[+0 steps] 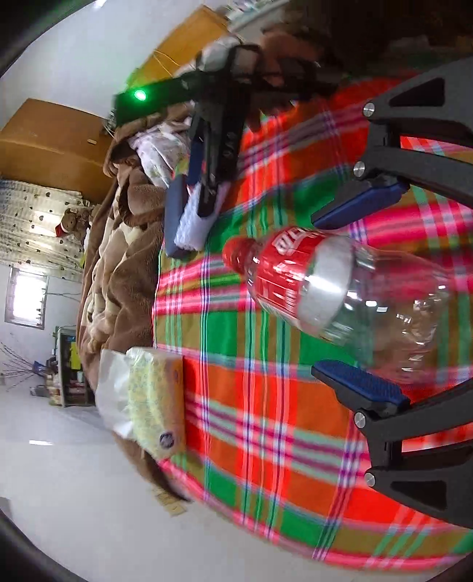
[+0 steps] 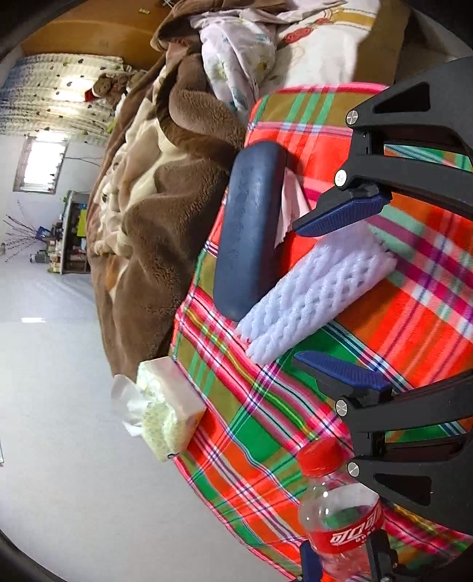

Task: Collect trash
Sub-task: 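Grasp the clear red-label bottle with the left tool while the right tool grasps the white foam net, then lift the bottle and foam net and carry them over the white bin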

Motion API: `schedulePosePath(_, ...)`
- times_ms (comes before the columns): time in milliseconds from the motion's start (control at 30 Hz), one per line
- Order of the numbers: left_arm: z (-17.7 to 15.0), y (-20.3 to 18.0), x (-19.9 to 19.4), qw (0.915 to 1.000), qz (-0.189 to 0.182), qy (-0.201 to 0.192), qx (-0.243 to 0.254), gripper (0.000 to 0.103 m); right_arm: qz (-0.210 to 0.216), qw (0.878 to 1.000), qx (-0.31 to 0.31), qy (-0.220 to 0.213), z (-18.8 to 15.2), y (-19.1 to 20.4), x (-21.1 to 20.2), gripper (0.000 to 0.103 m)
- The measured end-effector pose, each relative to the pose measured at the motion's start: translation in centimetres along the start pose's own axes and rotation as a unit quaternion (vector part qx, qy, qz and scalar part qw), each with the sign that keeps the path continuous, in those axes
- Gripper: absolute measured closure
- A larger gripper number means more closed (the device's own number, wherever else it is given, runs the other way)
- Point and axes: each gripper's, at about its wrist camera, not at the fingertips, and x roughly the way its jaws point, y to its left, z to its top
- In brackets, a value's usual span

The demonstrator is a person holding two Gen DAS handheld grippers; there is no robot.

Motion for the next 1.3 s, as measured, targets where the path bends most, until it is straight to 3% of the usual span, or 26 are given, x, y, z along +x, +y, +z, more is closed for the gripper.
schedulePosePath(200, 0.4, -0.5, 1.4, 0.9999, -0.009, 0.012, 0.003, 0.029, -0.01, 1.0, -0.009, 0.019, 0.0, 0.2, 0.7, 0.036)
schedulePosePath(367, 0.1, -0.7, 1.8, 0.9999, 0.005, 0.016, 0.003, 0.029, 0.0, 0.999, 0.022, 0.025, -0.1, -0.5, 0.8, 0.037)
schedulePosePath(433, 0.2, -0.7, 1.7, 0.9999, 0.003, 0.012, 0.002, 0.036, -0.002, 0.999, 0.028, 0.023, -0.2, -0.5, 0.5, 0.049)
schedulePosePath(467, 0.2, -0.8, 1.6, 0.9999, 0.003, 0.011, 0.003, 0.038, -0.004, 0.999, 0.031, 0.024, -0.3, -0.5, 0.4, 0.05)
schedulePosePath(567, 0.1, -1.0, 1.6, 0.9999, 0.01, 0.01, 0.003, 0.038, -0.007, 0.999, 0.025, 0.023, -0.5, -0.1, 0.2, 0.062)
schedulePosePath(633, 0.0, -1.1, 1.5, 0.9999, 0.011, 0.007, 0.0, 0.038, -0.01, 0.999, 0.02, 0.022, -0.8, 0.3, -0.3, 0.075)
schedulePosePath(700, 0.0, -1.1, 1.5, 0.9999, 0.012, 0.007, -0.003, 0.038, -0.012, 0.999, 0.025, 0.02, -1.0, 0.3, -0.8, 0.078)
schedulePosePath(1067, -1.1, -2.9, -1.3, 0.9999, 0.012, -0.012, -0.001, 0.038, 0.012, 0.997, 0.074, 0.0, -2.6, -0.1, -5.2, 0.079)
schedulePosePath(1300, -2.2, -5.4, -5.0, 0.9991, 0.012, -0.037, 0.016, 0.038, 0.011, 0.996, 0.087, -0.026, -4.5, 0.8, -10.3, 0.079)
